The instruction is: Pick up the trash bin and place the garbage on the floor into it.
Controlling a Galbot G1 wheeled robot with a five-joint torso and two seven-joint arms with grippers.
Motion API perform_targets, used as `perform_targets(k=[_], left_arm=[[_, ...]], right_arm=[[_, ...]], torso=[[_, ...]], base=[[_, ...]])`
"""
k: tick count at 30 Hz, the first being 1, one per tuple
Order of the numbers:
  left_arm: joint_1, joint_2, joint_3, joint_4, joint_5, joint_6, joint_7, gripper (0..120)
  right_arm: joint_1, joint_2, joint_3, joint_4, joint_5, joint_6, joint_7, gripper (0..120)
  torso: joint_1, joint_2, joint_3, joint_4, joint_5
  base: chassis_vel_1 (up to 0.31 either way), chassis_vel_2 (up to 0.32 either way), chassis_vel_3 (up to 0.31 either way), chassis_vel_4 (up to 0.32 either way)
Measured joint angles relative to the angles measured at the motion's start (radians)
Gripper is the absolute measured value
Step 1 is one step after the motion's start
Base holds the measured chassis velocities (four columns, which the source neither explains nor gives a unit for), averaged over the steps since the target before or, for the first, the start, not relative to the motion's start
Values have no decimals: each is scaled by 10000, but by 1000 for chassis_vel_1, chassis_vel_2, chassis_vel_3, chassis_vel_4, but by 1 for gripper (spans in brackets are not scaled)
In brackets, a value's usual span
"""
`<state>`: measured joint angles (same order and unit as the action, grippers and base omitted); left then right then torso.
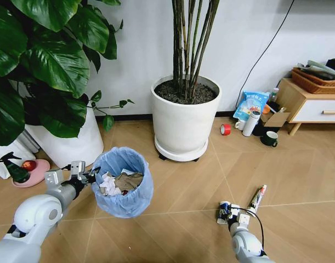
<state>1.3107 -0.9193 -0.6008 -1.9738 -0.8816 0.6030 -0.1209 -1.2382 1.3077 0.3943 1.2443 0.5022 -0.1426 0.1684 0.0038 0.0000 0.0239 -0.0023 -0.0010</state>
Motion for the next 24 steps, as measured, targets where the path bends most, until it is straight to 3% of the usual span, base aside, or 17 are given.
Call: perform_targets(k=[5,12,16,24], left_arm=[[29,8,-35,-11,-6,0,-4,0],[105,-4,-57,-96,-6,0,-9,0],[139,-2,-59,-134,0,0,-17,0],[161,-12,117,-201,36,7,-134,0]], right_arm=[[24,5,7,19,0,20,-9,13],[-75,-75,95,353,-82,58,-139,12],[-195,-229,250,980,-221,107,-300,12],[-226,-776,365,3595,26,1,-992,11]], torso=[[0,0,1,1,5],[0,0,1,1,6],[0,0,1,1,4],[0,-1,1,0,1]], base=[[0,0,0,0],[0,0,0,0],[0,0,0,0],[0,0,0,0]])
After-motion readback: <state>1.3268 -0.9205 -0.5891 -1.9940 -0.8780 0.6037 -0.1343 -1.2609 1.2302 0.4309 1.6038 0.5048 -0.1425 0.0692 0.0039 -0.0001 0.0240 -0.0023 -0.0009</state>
